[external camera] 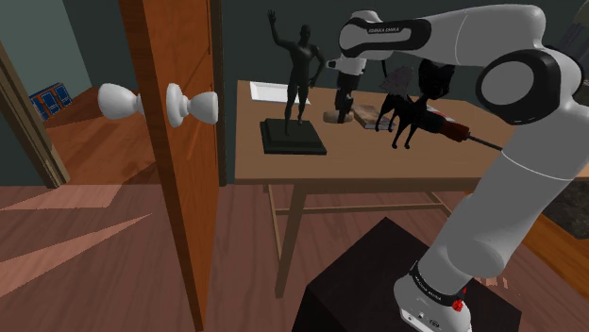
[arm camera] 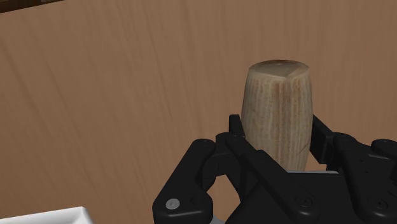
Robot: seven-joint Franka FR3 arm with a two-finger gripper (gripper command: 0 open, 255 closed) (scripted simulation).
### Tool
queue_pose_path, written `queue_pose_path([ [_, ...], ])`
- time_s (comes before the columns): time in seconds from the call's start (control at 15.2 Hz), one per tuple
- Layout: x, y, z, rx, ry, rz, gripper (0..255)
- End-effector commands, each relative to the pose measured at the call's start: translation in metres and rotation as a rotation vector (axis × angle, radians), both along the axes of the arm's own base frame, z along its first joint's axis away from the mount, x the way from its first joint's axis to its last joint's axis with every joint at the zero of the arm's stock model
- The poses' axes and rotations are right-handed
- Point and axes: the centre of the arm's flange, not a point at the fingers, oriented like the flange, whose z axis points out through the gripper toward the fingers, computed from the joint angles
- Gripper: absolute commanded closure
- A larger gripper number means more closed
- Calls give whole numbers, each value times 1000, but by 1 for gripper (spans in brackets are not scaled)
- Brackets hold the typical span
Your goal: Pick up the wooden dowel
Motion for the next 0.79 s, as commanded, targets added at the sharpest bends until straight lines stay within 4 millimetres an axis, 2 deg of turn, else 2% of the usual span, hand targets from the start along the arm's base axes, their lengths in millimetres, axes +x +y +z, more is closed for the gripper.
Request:
queue_pose_path([
  [0.0, -1, 0, 11, 0, 0, 0, 255],
  [0.59, -1, 0, 58, 0, 0, 0, 255],
  [0.73, -1, 0, 59, 0, 0, 0, 255],
])
